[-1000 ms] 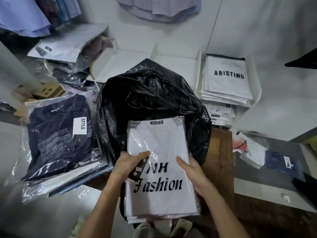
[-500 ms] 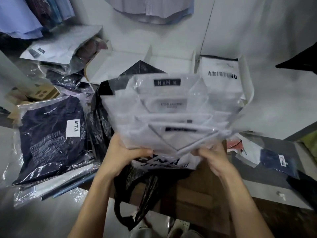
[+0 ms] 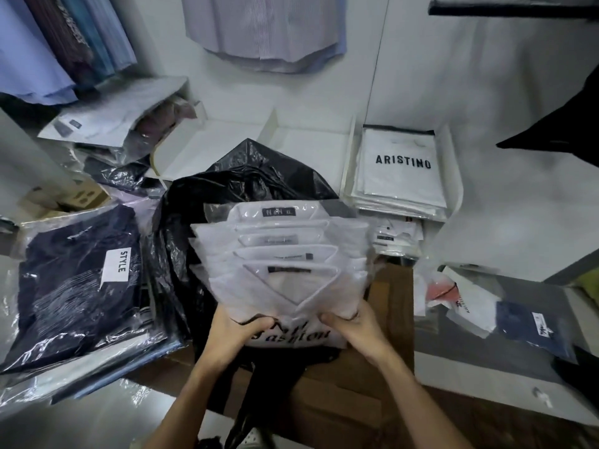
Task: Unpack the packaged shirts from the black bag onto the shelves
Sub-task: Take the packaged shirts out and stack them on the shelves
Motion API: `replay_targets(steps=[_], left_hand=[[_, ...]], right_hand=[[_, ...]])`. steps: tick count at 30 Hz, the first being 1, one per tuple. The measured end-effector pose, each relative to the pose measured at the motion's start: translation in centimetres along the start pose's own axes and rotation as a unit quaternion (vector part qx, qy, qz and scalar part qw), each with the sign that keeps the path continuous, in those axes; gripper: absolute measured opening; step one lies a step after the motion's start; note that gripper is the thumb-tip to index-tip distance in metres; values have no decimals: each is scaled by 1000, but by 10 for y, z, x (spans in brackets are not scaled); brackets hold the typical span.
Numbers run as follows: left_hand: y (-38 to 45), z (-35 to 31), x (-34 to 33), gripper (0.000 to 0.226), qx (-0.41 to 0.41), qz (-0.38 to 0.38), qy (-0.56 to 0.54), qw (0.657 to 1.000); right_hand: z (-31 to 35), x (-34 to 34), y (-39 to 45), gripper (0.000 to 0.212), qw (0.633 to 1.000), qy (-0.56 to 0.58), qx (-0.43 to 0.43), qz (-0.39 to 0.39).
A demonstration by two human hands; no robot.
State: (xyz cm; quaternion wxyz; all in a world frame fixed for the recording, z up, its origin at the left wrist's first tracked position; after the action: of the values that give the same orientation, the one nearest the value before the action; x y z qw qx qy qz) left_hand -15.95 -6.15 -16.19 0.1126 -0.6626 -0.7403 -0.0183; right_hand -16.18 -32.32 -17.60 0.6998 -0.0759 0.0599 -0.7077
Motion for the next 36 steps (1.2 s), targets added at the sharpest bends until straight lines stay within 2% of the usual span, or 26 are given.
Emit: replay_targets(steps=[4, 7, 10, 11, 14, 15, 17, 20, 22, 24, 26, 29, 32, 34, 36], left_hand=[[29, -58, -6, 60, -55, -70, 23, 996], [72, -123, -14, 40, -104, -53, 38, 992], [139, -173, -18, 19, -107, -38, 59, 992], [166, -185, -17, 24, -97, -45, 61, 992], [253, -208, -25, 42, -48, -22, 62, 997], [282, -212, -31, 43, -34, -7, 68, 997], [342, -208, -41, 47, -13, 5, 80, 997], [426, -180, -57, 69, 14, 16, 110, 994], [475, -152, -66, 86, 17, 30, 142, 989], [504, -127, -79, 98, -17, 52, 175, 983], [508, -105, -97, 104, -72, 102, 192, 973], [502, -74, -110, 106, -8, 113, 289, 951], [501, -78, -106, 105, 0, 100, 332, 938], [488, -98, -99, 94, -15, 79, 356, 931], [456, -123, -92, 81, -79, 54, 344, 934]], right_hand=[[40, 9, 32, 26, 998, 21, -4, -66], [87, 13, 73, 30, 995, 36, 33, -91], [133, 16, 133, 42, 992, 19, 71, -105], [146, 17, 156, 54, 990, 4, 77, -116], [174, 17, 232, 111, 984, -56, 42, -163], [178, 17, 257, 120, 983, -67, 29, -171], [183, 13, 300, 116, 980, -81, 8, -180], [173, 9, 361, 89, 965, -118, -33, -232], [164, 6, 396, 83, 951, -167, -48, -256], [148, 2, 420, 86, 943, -223, -54, -239], [123, -3, 434, 76, 927, -311, -64, -198], [100, -10, 436, 59, 893, -403, -58, -192], [101, -11, 434, 60, 890, -417, -78, -169], [107, -12, 425, 62, 882, -439, -87, -149], [120, -20, 406, 63, 867, -472, -50, -151]])
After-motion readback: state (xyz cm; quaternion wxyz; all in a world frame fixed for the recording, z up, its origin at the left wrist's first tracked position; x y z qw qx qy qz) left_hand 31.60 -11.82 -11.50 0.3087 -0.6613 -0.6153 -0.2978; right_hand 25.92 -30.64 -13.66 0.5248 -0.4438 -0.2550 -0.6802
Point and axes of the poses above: each hand's wrist, its own y-axis towards the middle knuckle, its own x-axis out of the back of the hand, z = x × y, the point moved 5 cm from there along y, towards the middle knuckle, and after that the axes turned 5 degrees about -z, right-handed, at the moved point
